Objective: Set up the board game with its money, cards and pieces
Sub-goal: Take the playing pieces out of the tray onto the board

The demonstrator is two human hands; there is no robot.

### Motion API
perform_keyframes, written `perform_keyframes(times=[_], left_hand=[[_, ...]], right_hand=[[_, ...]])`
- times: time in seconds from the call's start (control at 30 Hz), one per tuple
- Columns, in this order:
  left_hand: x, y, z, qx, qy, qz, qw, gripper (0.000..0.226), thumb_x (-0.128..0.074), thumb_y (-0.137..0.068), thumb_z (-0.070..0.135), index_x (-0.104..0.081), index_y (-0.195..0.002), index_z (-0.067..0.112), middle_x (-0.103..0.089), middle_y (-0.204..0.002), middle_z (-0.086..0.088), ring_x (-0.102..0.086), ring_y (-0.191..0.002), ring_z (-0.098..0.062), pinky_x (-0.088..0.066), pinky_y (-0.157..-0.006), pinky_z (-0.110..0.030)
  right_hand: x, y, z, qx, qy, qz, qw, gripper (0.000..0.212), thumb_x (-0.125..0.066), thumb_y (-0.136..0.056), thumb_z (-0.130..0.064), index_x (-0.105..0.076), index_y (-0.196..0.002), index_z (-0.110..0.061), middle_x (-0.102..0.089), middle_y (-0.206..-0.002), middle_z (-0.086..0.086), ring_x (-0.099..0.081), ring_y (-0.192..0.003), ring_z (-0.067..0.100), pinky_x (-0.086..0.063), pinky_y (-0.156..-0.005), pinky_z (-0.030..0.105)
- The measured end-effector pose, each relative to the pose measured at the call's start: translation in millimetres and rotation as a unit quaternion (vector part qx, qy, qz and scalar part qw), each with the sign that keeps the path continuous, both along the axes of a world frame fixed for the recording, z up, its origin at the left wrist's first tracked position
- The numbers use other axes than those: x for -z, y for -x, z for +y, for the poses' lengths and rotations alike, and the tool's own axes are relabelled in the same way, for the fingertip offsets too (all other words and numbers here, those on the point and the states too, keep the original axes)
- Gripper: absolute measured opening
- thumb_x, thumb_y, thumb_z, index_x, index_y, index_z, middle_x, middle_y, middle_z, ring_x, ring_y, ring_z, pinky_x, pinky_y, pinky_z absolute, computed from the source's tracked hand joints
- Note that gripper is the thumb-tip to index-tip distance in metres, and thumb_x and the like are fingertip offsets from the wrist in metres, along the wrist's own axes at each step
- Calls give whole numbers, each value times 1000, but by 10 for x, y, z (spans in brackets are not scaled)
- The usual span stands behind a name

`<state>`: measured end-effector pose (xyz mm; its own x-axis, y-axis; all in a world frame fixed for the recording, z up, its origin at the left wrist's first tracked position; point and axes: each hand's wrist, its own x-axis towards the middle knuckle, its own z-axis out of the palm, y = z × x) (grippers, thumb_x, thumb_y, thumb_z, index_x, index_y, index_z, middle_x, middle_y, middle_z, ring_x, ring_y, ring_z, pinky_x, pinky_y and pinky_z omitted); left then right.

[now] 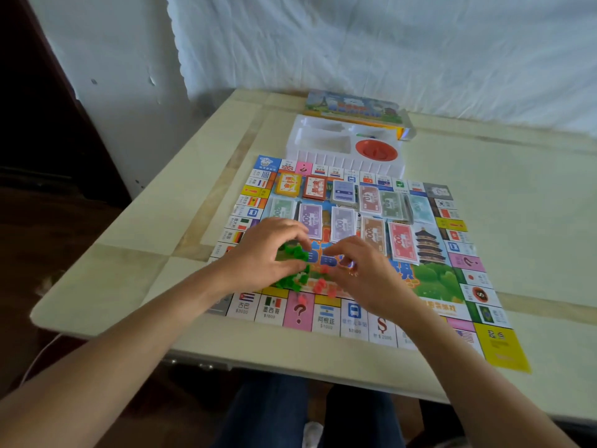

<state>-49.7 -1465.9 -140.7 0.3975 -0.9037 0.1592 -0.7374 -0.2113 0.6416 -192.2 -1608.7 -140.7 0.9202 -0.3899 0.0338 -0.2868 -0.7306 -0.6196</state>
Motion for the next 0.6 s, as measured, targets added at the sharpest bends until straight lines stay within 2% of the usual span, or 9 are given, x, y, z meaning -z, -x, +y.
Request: perform_keyframes(times=[0.1,0.27,0.43,0.5,0.6], left_hand=[[60,-66,94,46,-41,-6,998,31,-73,-81,34,-64,-110,25,-41,-144,14,-23,-136,-1,-14,-115,-35],[146,-43,61,70,-59,-60,994,46,-72,-79,46,-60,-120,29,-34,-149,12,-13,-142,-4,-5,-111,-25],[232,-40,4,86,-33,-76,993,52,-58,-74,59,-64,-117,29,-46,-141,10,-24,-132,2,-13,-112,-29],[246,-33,-1,77,-12,-81,994,45,-60,-78,50,-66,-114,24,-52,-135,9,-32,-127,1,-17,-109,-23],[227,-11,-11,80,28,-81,993,27,-70,-83,31,-68,-105,14,-62,-118,5,-43,-112,-1,-22,-98,-9]], right_hand=[[56,6,111,-27,18,8,999,28,-61,-89,-29,-61,-115,-19,-50,-105,-11,-47,-99,8,-36,-78,15],[175,90,253,-15,62,-31,998,36,-68,-81,-44,-63,-104,-18,-50,-98,-10,-42,-94,9,-32,-76,16],[298,91,418,14,127,-75,989,41,-59,-73,-54,-59,-89,-16,-45,-89,-9,-36,-84,12,-31,-76,24],[316,57,460,20,157,-105,982,35,-58,-72,-48,-58,-81,-14,-50,-84,-4,-36,-79,12,-33,-72,27],[330,24,467,22,160,-119,980,18,-64,-74,-29,-59,-77,-12,-56,-81,2,-42,-75,16,-43,-65,32]])
